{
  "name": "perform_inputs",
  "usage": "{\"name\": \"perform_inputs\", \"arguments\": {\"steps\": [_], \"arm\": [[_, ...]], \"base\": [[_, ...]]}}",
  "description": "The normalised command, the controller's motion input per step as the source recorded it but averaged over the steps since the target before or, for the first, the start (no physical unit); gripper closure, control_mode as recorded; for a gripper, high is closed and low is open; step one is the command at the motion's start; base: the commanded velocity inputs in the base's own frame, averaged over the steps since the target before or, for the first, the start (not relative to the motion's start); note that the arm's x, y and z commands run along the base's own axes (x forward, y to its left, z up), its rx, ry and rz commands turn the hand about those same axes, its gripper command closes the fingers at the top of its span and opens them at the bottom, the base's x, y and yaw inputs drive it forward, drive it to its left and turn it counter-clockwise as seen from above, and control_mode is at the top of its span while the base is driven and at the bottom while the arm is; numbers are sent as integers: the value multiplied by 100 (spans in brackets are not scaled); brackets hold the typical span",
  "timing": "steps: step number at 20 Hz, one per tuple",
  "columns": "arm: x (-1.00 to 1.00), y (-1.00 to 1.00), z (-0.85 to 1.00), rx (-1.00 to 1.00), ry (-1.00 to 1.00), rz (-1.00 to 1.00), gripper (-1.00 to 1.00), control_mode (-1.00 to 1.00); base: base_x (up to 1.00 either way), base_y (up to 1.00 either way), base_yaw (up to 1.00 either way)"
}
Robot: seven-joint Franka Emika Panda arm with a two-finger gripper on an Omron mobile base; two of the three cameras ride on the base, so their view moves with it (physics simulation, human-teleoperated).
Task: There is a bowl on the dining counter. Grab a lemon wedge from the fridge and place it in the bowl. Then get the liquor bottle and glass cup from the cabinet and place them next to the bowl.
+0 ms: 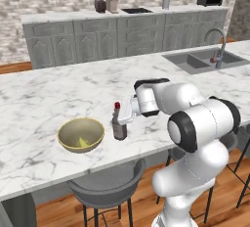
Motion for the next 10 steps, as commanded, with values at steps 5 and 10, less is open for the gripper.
{"name": "perform_inputs", "arguments": {"steps": [5, 10], "arm": [[7, 17, -26, 0, -8, 2, 100, -100], [14, 11, -25, 0, -2, 1, 100, -100]], "base": [[0, 0, 0], [0, 0, 0]]}}
